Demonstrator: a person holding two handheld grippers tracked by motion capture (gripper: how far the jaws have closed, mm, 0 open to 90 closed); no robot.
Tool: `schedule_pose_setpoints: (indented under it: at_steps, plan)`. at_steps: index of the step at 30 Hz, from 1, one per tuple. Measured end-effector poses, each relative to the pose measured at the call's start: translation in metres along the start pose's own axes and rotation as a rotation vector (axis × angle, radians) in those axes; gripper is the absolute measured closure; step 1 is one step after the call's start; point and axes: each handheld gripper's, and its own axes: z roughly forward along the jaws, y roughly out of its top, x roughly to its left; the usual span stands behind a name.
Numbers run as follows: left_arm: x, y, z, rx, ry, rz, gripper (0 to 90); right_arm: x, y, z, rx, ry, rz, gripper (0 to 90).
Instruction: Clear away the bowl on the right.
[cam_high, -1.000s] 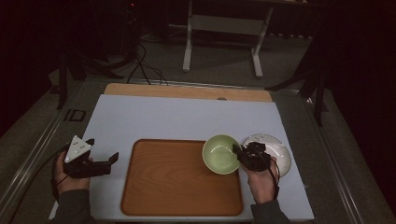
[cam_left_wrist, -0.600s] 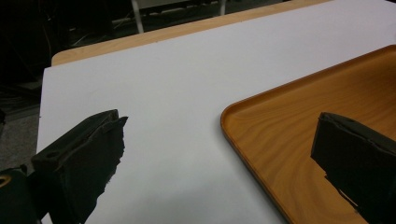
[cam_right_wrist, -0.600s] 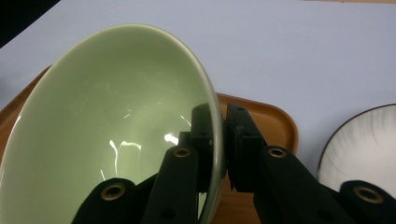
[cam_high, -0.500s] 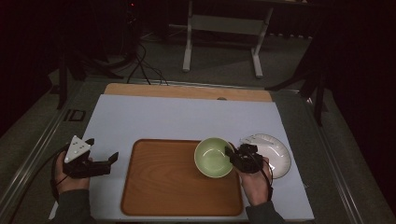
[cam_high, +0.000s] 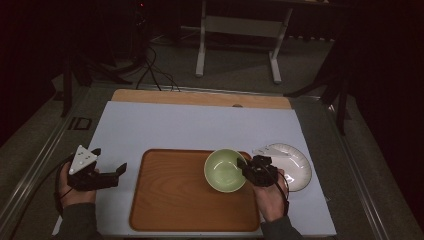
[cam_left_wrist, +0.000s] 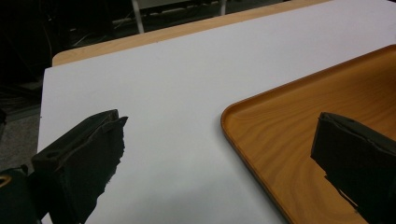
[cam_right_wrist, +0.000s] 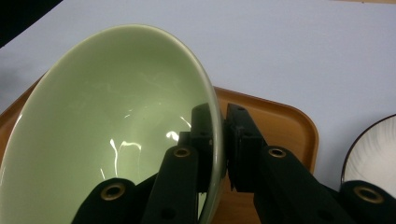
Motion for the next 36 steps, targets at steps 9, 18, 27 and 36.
schedule_pose_setpoints:
  at_steps: [9, 18, 27, 36]
  plan:
    - [0.0, 0.0, 0.0, 0.0, 0.0, 0.001, 2.5, 0.004, -0.001, 0.002, 0.007, 0.005, -0.008, 82.2]
    - [0.0, 0.0, 0.0, 0.0, 0.0, 0.001, 2.6, 0.011, -0.003, 0.007, 0.019, 0.014, -0.021, 82.2]
    - [0.0, 0.0, 0.0, -0.001, 0.0, 0.0, 2.5, 0.021, -0.006, 0.014, 0.042, 0.037, -0.041, 82.2]
    - [0.0, 0.0, 0.0, 0.0, 0.0, 0.001, 2.6, 0.029, -0.01, 0.022, 0.061, 0.053, -0.057, 82.2]
